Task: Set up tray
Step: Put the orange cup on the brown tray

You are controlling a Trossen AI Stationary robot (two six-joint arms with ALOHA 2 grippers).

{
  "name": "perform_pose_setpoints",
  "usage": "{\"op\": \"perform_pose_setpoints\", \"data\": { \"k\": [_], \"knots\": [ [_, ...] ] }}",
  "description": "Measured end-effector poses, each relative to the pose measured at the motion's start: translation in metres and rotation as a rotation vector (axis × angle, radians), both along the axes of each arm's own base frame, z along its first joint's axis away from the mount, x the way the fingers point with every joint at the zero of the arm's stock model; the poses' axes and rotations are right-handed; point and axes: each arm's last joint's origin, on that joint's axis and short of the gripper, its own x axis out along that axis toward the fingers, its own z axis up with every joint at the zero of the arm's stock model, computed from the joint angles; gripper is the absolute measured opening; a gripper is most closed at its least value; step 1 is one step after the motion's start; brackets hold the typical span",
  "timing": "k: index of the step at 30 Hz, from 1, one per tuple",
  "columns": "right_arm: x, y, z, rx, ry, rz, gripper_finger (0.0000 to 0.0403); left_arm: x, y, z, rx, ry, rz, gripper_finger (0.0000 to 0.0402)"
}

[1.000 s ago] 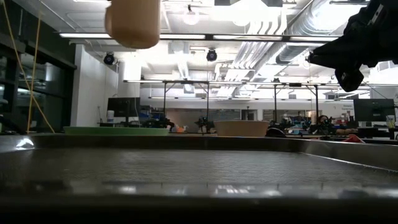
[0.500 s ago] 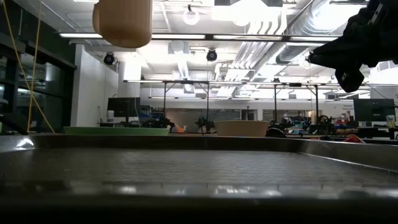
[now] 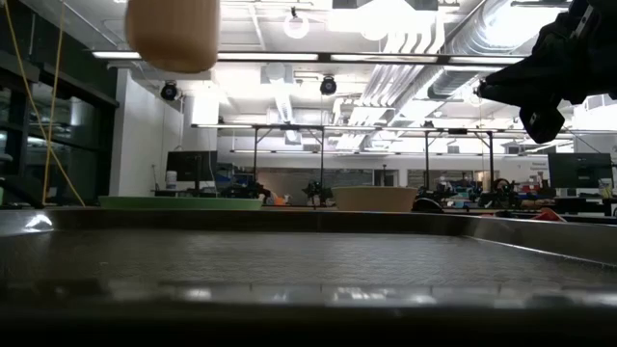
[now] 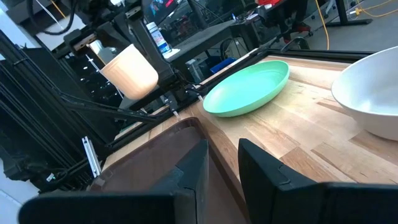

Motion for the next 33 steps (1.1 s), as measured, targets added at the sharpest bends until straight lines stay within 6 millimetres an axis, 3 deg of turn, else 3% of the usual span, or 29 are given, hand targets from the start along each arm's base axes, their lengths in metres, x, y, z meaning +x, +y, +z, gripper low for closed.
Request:
{"op": "perform_pose_setpoints", "data": {
  "k": [14,20,33],
  "knots": [
    [0.0,0.0,0.0,0.011,-0.002,0.0,0.0067,-0.024,-0.035,-0.003,-0.01,-0.027,0.106,0.0037],
    [0.0,0.0,0.0,0.011,-0.002,0.0,0.0067,-0.032,-0.049,-0.016,-0.01,-0.046,0.157,0.003],
    [0.0,0.0,0.0,0.032,-0.006,-0.001,0.0067,-0.038,-0.05,-0.026,0.015,-0.01,0.202,0.0032]
  ]
}}
